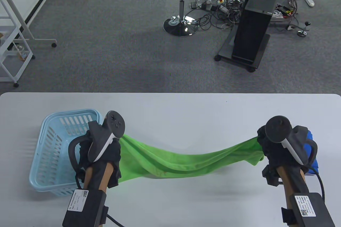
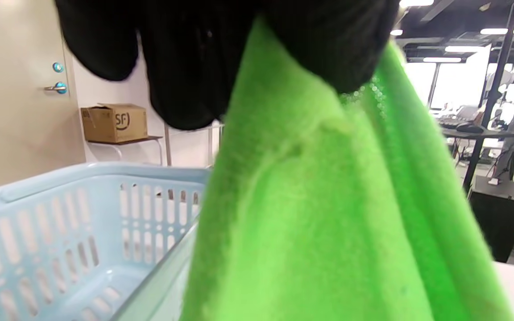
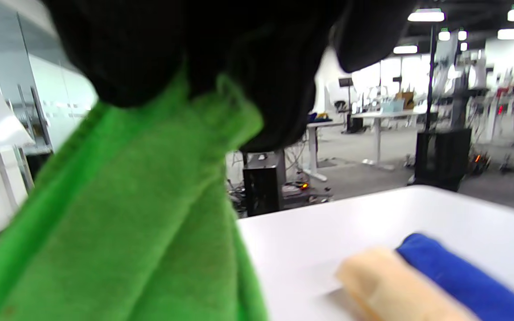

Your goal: Roll rectangular towel into towel roll

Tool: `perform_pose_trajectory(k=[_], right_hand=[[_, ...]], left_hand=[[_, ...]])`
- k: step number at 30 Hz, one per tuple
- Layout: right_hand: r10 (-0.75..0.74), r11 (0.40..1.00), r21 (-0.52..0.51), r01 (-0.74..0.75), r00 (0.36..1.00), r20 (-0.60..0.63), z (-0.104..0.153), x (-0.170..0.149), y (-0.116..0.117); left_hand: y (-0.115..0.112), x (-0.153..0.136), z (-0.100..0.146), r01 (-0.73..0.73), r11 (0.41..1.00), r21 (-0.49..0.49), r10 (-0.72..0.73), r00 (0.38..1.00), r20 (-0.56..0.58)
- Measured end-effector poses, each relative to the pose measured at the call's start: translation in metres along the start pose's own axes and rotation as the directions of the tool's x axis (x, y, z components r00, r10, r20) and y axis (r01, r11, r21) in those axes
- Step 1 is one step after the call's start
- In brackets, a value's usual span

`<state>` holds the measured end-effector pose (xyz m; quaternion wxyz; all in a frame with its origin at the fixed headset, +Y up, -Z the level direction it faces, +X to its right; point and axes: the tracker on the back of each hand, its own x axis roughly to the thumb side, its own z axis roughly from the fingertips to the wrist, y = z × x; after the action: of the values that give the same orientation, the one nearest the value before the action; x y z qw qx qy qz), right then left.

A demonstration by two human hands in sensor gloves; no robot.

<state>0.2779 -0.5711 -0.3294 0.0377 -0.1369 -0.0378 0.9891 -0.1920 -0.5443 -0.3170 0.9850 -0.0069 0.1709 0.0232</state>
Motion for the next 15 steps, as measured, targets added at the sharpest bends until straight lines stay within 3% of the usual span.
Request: perform_pose_trajectory(k=[5, 9, 10, 12, 15], right_hand=[[0.052, 0.996, 0.077, -0.043, 0.992, -0.115, -0.017, -0.011, 0.003], [0.116, 0.985, 0.136, -0.102, 0.989, -0.091, -0.027, -0.006, 0.007], [0.132, 0.984, 0.128, -0.120, 0.987, -0.088, -0.028, -0.007, 0.007], [0.173, 0.985, 0.010, -0.173, 0.981, -0.092, -0.029, -0.012, 0.005], [0.264, 0.964, -0.014, -0.267, 0.957, -0.122, -0.032, -0.030, 0.007]], left_hand=[[0.007, 0.014, -0.009, -0.020, 1.000, -0.003, 0.020, 1.000, 0.014], [0.015, 0.023, -0.013, 0.029, 1.000, -0.002, -0.029, 0.999, 0.031], [0.016, 0.023, -0.014, 0.034, 0.999, 0.011, -0.035, 0.999, 0.029], [0.022, 0.014, -0.017, 0.064, 0.996, 0.064, -0.064, 0.998, -0.002], [0.027, -0.005, -0.024, 0.074, 0.994, 0.083, -0.069, 0.996, -0.062]])
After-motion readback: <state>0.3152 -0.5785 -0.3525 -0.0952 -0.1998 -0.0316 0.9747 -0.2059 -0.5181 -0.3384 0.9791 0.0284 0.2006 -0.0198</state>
